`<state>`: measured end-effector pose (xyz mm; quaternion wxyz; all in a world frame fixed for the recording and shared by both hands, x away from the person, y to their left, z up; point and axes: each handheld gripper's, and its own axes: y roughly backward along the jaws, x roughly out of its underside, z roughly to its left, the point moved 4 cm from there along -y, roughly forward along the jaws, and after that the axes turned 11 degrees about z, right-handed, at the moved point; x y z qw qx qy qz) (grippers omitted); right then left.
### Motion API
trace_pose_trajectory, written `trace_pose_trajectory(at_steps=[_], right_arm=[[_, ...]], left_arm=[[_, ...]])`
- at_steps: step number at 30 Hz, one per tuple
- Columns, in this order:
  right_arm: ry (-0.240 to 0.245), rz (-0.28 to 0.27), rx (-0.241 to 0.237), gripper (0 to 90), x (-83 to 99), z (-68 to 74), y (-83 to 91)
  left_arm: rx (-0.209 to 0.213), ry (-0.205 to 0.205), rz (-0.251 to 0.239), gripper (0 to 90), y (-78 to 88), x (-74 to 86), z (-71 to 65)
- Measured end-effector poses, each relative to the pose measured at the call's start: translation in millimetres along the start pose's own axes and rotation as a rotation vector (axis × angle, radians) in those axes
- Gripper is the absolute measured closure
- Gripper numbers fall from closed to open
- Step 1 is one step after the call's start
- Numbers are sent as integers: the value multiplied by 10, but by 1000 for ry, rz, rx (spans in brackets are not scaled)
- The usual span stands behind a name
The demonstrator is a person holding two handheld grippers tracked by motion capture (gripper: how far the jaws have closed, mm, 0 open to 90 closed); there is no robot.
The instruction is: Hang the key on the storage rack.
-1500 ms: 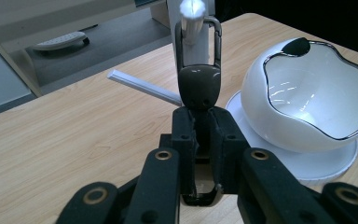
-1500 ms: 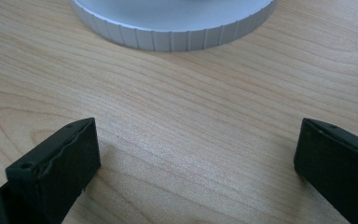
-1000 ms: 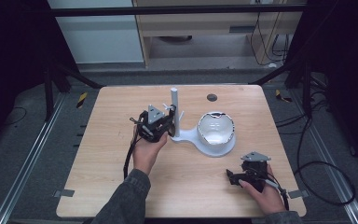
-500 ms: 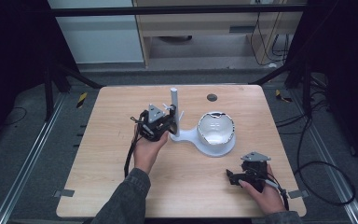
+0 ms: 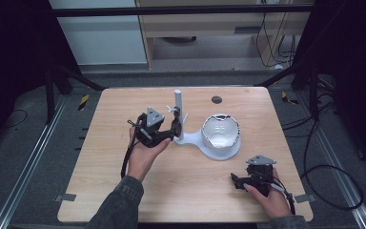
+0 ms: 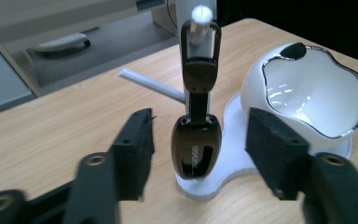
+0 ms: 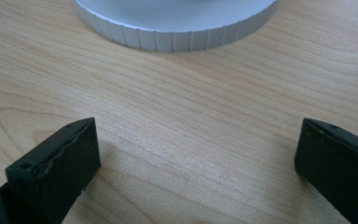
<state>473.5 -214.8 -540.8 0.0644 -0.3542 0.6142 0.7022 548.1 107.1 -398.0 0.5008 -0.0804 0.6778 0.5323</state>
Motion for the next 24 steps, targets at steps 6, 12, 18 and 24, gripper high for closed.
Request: trace_pose_trajectory(at_steps=[6, 12, 18, 24], right_arm=[[0, 0, 1, 4, -1, 2, 0], [-1, 0, 1, 4, -1, 2, 0], [1, 1, 0, 4, -6, 2, -4], [1, 0, 2, 6, -3, 6, -1]], left_arm=[[39, -16, 34, 221, 22, 20, -19], [54, -19, 50, 108, 49, 28, -73], [70, -71, 49, 58, 75, 70, -180], [79, -89, 81, 57, 108, 216, -202]])
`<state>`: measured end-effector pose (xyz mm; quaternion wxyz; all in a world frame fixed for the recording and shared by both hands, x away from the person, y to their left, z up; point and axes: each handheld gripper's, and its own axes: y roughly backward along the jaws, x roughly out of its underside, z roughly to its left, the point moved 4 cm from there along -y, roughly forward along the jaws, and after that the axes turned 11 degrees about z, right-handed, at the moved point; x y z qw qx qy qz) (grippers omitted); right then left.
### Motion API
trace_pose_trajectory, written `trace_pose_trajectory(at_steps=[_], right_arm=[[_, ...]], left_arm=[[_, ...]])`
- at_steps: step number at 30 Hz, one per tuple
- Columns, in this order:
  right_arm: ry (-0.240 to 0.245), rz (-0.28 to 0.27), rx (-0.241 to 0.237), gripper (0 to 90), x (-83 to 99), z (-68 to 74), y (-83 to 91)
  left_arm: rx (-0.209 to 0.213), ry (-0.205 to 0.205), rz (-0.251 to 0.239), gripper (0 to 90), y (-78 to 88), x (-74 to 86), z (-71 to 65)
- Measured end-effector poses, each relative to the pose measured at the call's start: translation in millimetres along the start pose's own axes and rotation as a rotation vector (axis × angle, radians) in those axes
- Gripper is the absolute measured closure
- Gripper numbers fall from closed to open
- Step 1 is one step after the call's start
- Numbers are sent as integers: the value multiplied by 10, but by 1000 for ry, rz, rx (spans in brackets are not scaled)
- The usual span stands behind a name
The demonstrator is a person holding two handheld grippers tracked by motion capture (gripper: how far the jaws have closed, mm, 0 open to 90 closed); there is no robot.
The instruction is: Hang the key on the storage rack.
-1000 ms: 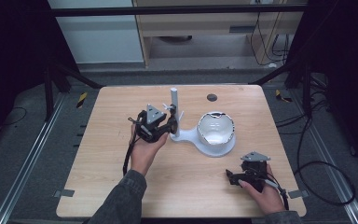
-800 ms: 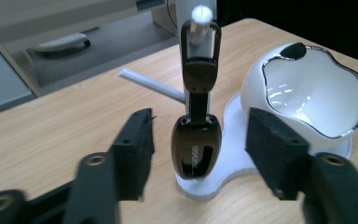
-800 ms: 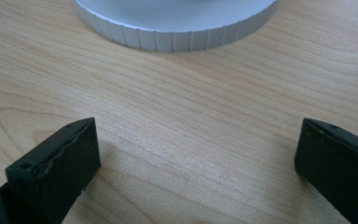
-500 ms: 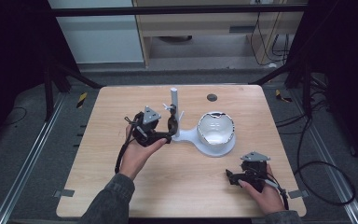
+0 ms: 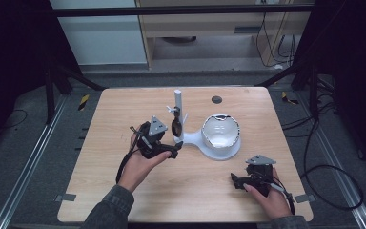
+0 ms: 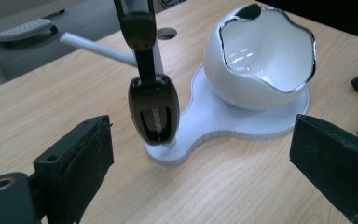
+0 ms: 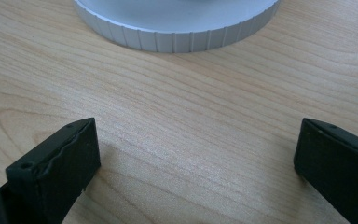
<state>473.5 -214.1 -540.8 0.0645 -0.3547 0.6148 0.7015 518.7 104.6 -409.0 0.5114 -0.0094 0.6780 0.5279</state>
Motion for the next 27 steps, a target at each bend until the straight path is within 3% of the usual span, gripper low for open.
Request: trace_pose_trajectory(at_steps=[10, 18, 27], right_arm=[[-1, 0, -3, 5, 2, 7, 2], [0, 0, -4, 6, 5, 9, 4], [1, 0, -3, 6, 6, 8, 5]], left_arm=[[24, -44, 18, 49, 133, 118, -120], [34, -51, 28, 49, 124, 159, -183], [54, -95, 72, 49, 158, 305, -293]])
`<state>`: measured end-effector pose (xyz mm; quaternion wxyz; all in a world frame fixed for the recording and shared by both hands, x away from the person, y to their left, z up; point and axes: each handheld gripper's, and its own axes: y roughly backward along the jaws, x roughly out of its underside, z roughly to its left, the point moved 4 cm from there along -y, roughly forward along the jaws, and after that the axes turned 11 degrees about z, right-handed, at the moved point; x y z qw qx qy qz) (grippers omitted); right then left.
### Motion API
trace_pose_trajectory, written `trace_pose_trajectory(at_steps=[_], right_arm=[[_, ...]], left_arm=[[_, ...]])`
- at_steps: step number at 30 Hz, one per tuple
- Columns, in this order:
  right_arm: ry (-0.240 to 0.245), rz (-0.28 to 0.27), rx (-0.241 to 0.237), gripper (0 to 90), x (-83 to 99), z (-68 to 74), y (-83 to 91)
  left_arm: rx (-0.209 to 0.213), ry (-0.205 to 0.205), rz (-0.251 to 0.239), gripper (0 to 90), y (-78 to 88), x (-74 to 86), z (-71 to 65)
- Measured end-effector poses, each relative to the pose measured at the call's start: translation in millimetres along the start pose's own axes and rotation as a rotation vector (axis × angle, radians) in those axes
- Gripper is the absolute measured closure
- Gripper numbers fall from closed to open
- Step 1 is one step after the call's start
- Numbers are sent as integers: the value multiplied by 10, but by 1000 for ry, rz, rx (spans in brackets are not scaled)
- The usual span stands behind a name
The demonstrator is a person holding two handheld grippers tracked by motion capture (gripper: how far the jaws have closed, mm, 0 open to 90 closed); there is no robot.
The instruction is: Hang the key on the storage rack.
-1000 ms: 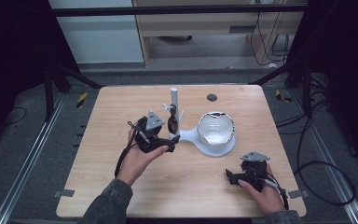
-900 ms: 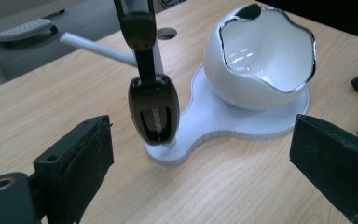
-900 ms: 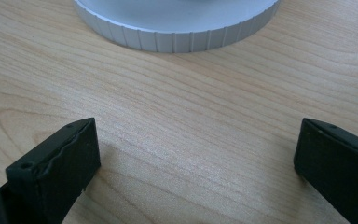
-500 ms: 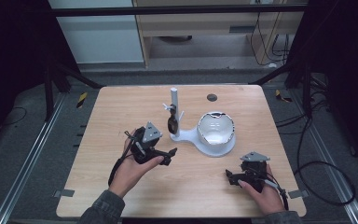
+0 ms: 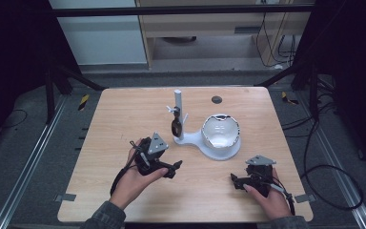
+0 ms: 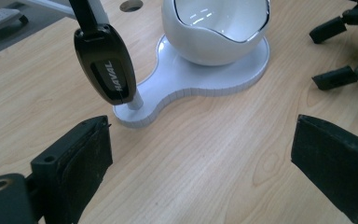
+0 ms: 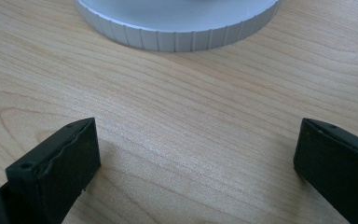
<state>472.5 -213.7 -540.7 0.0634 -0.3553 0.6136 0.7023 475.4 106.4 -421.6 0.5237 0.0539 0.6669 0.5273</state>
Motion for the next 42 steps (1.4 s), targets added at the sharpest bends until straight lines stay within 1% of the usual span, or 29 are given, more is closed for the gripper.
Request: trace_pose_trajectory(at_steps=[2, 3, 5, 6, 8, 9, 10, 14, 19, 20, 21, 22, 23, 26, 31, 32, 33, 36, 39, 42], right_arm=[[0, 0, 0, 6, 0, 0, 0], [0, 0, 0, 6, 0, 0, 0], [0, 0, 2, 6, 1, 0, -1], [0, 0, 2, 6, 1, 0, -1], [0, 0, 2, 6, 1, 0, -1], [0, 0, 3, 6, 1, 0, -1], [0, 0, 2, 6, 1, 0, -1], [0, 0, 3, 6, 1, 0, -1], [0, 0, 2, 6, 1, 0, -1], [0, 0, 2, 6, 1, 0, -1], [0, 0, 3, 6, 2, 1, 0], [0, 0, 2, 6, 2, 1, -1], [0, 0, 3, 6, 2, 1, 0], [0, 0, 2, 6, 2, 0, -1], [0, 0, 2, 6, 1, 1, 0], [0, 0, 2, 6, 1, 0, -1], [0, 0, 2, 6, 1, 0, -1], [0, 1, 0, 4, 0, 1, -1], [0, 1, -1, 4, 0, 1, -1], [0, 1, -2, 4, 0, 2, 0]], left_arm=[[2, -6, 4, 49, 9, 23, -8], [0, -16, 14, 49, 31, 75, -21], [-2, -17, 26, 48, 51, 128, -21], [-2, -17, 26, 48, 51, 128, -21], [-8, -24, 44, 46, 70, 207, 1], [-8, -24, 44, 46, 70, 207, 1], [-11, -16, 53, 46, 79, 256, 32], [-19, 2, 66, 46, 89, 337, 99], [-25, 16, 91, 44, 70, 457, 188], [-31, 16, 100, 41, 65, 485, 212], [-31, 16, 100, 36, 65, 485, 212], [-38, 16, 103, 35, 62, 514, 237], [-42, 25, 111, 35, 57, 573, 287], [-46, 41, 122, 36, 61, 658, 356], [-64, 67, 146, 42, 59, 784, 488], [-64, 67, 146, 44, 59, 784, 488], [-69, 78, 153, 46, 61, 834, 548], [-88, 93, 175, 49, 64, 920, 646], [-94, 122, 191, 50, 62, 1018, 728], [-96, 129, 214, 51, 55, 1124, 789]])
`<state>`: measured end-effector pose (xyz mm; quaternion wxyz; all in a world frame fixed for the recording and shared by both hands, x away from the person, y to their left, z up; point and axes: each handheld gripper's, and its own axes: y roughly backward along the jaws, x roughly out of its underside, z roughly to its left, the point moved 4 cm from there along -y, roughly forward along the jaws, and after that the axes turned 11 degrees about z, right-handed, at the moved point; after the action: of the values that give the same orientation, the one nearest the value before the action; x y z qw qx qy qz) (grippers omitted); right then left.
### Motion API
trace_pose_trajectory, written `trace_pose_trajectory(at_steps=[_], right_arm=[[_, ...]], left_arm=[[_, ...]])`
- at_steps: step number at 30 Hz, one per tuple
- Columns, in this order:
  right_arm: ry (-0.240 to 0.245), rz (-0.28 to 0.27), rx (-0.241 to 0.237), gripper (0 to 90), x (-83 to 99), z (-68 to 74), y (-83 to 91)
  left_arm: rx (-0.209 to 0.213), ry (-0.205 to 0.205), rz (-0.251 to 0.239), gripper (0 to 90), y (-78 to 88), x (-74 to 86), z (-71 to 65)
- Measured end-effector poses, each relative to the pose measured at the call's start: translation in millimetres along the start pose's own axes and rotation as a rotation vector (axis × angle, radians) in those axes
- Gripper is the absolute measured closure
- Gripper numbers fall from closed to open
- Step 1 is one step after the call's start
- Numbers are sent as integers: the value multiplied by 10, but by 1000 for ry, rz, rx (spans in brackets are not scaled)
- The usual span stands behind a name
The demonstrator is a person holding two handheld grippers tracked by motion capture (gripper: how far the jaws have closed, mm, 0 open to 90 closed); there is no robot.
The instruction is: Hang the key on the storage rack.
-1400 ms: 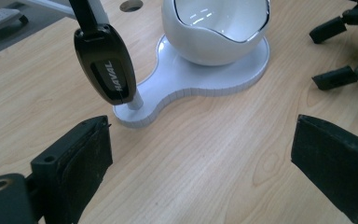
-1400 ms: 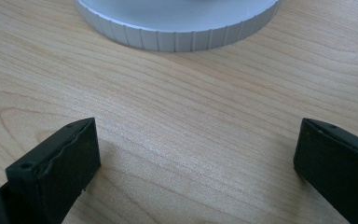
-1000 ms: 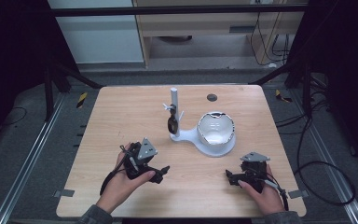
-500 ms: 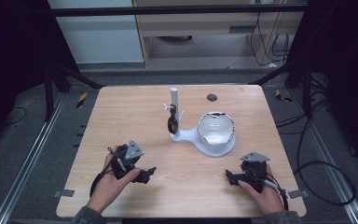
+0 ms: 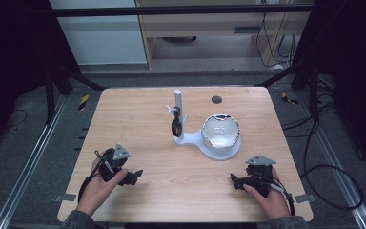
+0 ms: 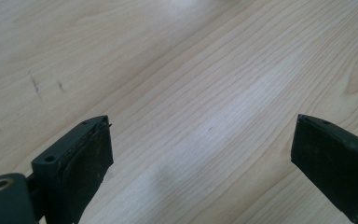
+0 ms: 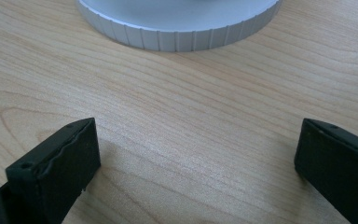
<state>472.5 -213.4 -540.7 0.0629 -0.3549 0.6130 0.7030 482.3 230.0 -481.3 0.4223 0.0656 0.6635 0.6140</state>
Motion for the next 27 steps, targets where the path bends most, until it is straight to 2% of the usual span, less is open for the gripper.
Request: trace_pose_trajectory(at_steps=[8, 14, 20, 27], right_arm=[[0, 0, 2, 3, 0, -1, -1], [-1, 0, 3, 3, -1, 0, -2], [-1, 0, 3, 3, -1, 0, -2], [-2, 0, 1, 4, -1, 2, -1]], left_arm=[[-16, 57, 47, 53, -121, 223, 222], [-19, 105, 48, 55, -201, 338, 357], [-17, 132, 39, 57, -238, 367, 415], [-23, 139, 9, 57, -295, 317, 444]])
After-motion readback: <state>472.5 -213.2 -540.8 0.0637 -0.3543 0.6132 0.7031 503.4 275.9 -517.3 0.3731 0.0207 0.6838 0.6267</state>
